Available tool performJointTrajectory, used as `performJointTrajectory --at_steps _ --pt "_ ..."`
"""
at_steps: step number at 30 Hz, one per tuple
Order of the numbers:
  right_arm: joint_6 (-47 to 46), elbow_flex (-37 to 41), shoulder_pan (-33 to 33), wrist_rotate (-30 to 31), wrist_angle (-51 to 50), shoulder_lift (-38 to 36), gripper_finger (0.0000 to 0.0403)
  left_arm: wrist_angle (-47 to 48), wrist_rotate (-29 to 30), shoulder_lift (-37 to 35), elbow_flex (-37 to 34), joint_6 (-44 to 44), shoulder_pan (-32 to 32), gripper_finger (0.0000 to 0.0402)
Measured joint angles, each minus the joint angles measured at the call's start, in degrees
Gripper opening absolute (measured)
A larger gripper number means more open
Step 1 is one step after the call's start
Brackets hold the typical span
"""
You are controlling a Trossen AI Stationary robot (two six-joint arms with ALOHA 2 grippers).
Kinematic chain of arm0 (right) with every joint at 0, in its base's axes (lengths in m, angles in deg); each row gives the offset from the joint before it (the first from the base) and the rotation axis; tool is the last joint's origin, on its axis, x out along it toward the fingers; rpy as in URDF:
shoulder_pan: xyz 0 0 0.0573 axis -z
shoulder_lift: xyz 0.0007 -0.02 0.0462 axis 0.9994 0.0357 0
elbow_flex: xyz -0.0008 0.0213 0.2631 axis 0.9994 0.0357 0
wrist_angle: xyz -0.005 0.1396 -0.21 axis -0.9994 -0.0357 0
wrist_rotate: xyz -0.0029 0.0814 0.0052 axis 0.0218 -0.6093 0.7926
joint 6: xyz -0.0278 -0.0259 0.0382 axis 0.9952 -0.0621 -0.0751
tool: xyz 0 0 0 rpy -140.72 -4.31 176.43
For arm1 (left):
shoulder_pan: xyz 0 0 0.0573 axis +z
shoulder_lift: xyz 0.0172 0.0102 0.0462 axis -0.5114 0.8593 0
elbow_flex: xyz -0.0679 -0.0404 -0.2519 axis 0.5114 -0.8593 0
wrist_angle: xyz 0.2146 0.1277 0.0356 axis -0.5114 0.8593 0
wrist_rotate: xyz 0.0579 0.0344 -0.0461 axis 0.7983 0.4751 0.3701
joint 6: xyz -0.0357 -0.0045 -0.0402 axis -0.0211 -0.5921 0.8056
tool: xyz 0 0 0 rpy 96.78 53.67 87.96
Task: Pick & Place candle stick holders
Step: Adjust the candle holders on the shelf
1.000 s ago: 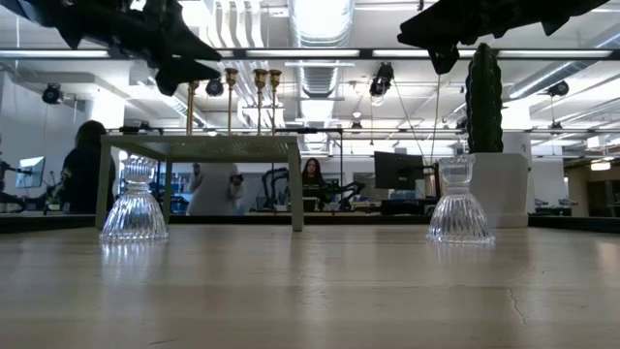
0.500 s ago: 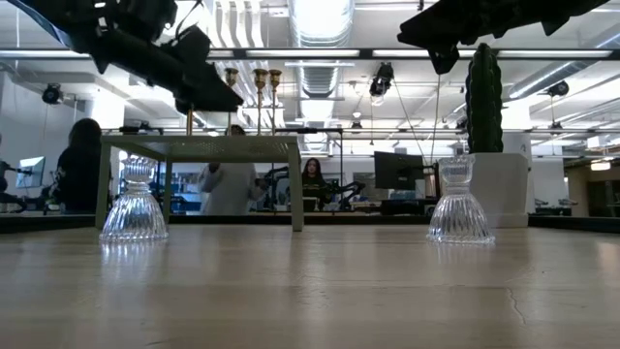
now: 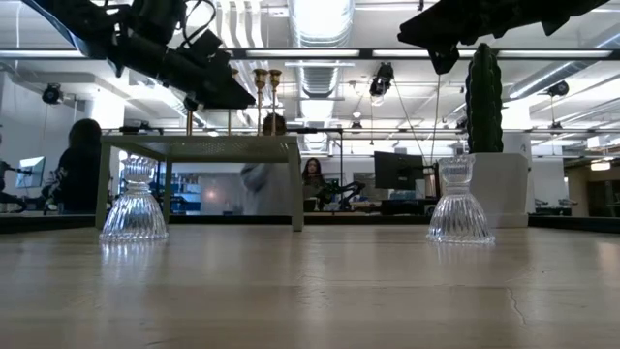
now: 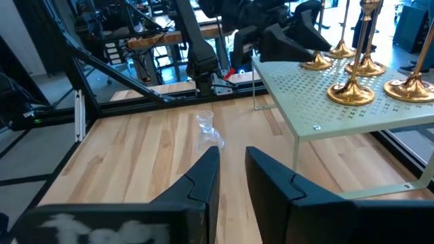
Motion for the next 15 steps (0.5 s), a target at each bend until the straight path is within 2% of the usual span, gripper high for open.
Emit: performJointTrajectory --at_steps 8,15 --pt "0.0 0.0 -0.01 0.02 0.0 0.0 0.0083 -0.25 8.4 4.2 2.63 -1.45 0.05 0.0203" --pt "-0.01 0.0 0.01 0.02 0.0 0.0 0.009 -3.25 9.6 6.5 3.64 -1.2 0.17 0.0203"
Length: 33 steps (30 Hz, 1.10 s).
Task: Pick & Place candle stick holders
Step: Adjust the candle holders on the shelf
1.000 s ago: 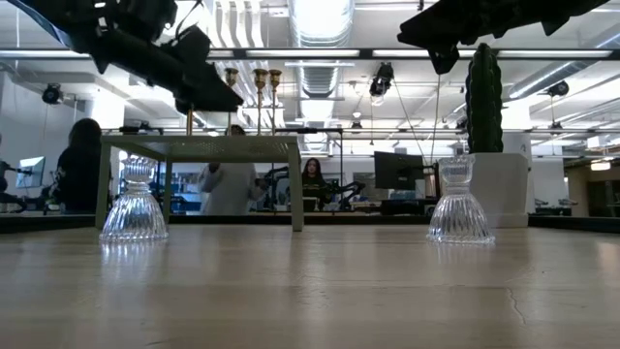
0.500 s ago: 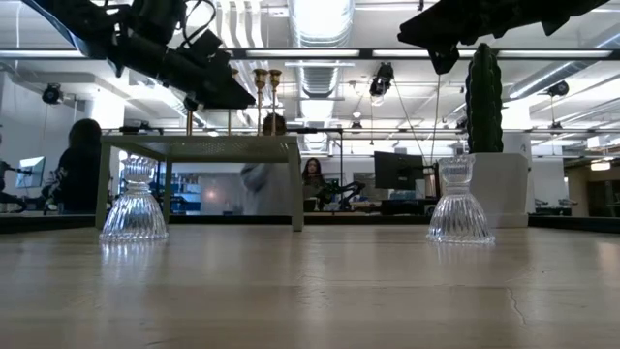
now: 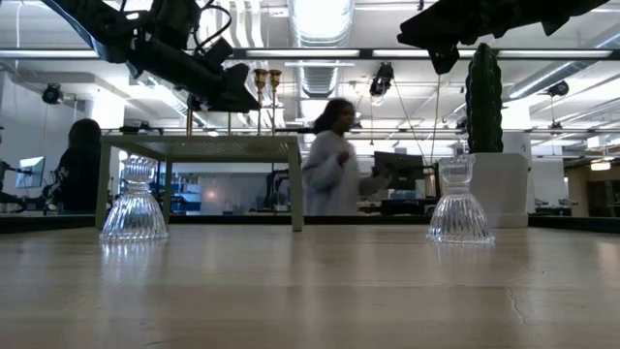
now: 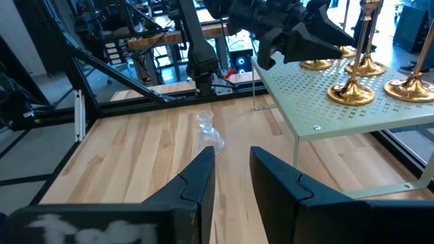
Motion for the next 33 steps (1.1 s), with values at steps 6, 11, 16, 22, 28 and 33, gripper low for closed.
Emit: performJointTrajectory --at_steps 6,11,16,22,28,33 --pt "0.0 0.0 -0.01 -0.02 0.0 0.0 0.0086 -0.08 0.0 2.21 1.99 0.6 0.31 0.0203" --pt "0.0 0.0 -0.01 -0.01 0.0 0.0 0.0075 0.04 0.15 3.65 2.62 1.84 0.99 0.0197" --pt "0.0 0.0 -0.01 0.0 0.0 0.0 0.0068 0.08 1.01 4.56 2.62 2.77 1.53 0.0156" --pt "0.01 0.0 -0.01 0.0 0.0 0.0 0.0063 -1.91 0.98 5.12 2.62 2.67 1.56 0.0087" --pt "0.01 0.0 -0.01 -0.01 0.0 0.0 0.007 -2.67 0.98 5.2 2.62 2.48 1.92 0.0017" --pt "0.01 0.0 -0.01 -0.01 0.01 0.0 0.0078 -2.55 1.15 5.19 2.62 2.66 2.27 0.0023"
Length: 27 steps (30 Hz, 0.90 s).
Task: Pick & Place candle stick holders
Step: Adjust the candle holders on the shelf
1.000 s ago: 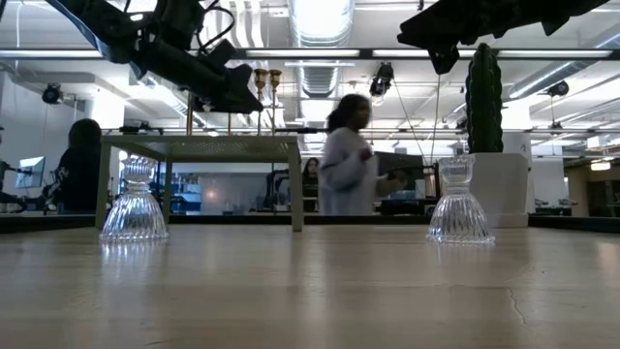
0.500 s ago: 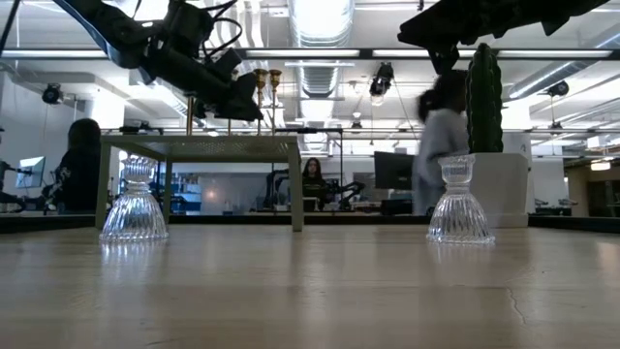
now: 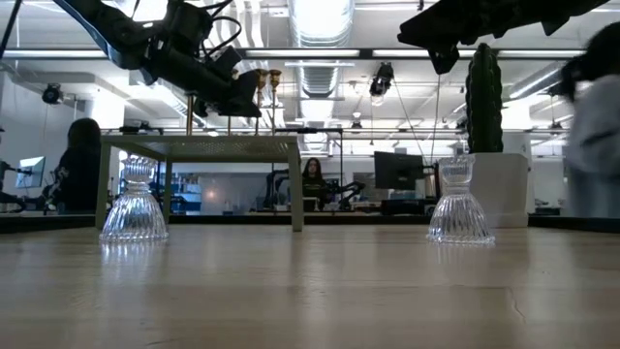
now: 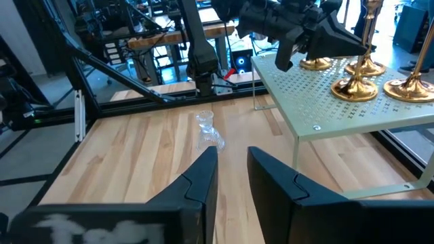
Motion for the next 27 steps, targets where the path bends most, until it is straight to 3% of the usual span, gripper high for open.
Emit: performJointTrajectory --at_steps 11,19,27 --pt "0.0 0.0 0.01 -0.01 -0.01 0.0 0.0089 1.84 0.36 -0.57 0.0 1.26 0.14 0.0015" --pt "0.0 0.0 -0.01 0.01 0.01 0.0 0.0075 6.01 2.26 -3.52 -0.15 2.81 0.25 0.0015" --pt "0.0 0.0 -0.01 0.01 -0.01 0.0 0.0065 6.0 -0.34 -3.75 -0.17 3.06 0.25 0.0015"
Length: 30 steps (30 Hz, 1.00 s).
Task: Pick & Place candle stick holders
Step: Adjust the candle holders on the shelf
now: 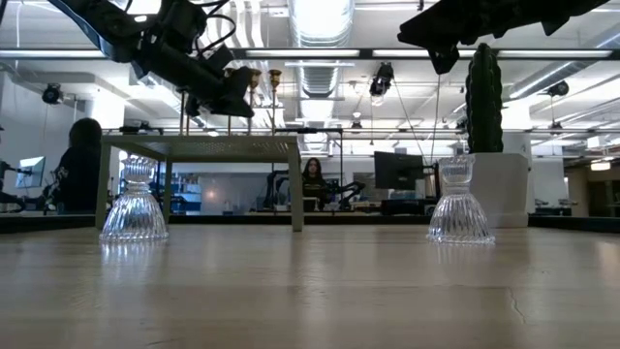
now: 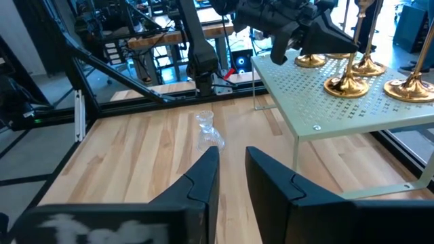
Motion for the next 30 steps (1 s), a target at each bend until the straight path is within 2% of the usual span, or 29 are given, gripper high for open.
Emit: performJointTrajectory --at_steps 30 --pt "0.0 0.0 0.0 0.0 0.0 0.0 0.009 -0.74 -3.18 0.04 0.0 -1.76 0.97 0.0015"
